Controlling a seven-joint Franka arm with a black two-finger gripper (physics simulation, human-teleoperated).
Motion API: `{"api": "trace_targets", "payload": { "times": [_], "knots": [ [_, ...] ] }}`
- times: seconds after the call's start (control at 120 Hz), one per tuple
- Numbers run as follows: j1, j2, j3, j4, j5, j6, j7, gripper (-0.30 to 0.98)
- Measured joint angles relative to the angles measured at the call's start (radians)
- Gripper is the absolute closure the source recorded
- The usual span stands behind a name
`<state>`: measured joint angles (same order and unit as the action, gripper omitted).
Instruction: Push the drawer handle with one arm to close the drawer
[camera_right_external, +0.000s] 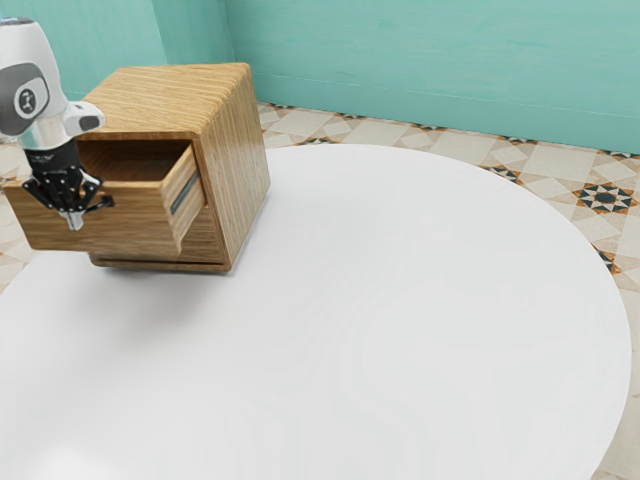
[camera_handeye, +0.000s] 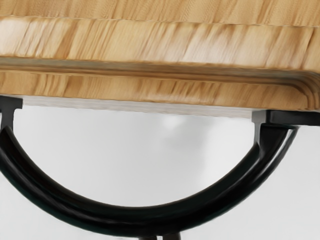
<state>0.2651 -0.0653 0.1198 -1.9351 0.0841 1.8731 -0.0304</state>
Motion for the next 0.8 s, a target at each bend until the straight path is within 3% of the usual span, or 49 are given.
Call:
{"api": "trace_targets", "payload": {
  "times": [0.8],
  "knots": [
    [0.006,0.229,0.016,0.266,-0.038,0.004,0.046,0.79]
  ]
}}
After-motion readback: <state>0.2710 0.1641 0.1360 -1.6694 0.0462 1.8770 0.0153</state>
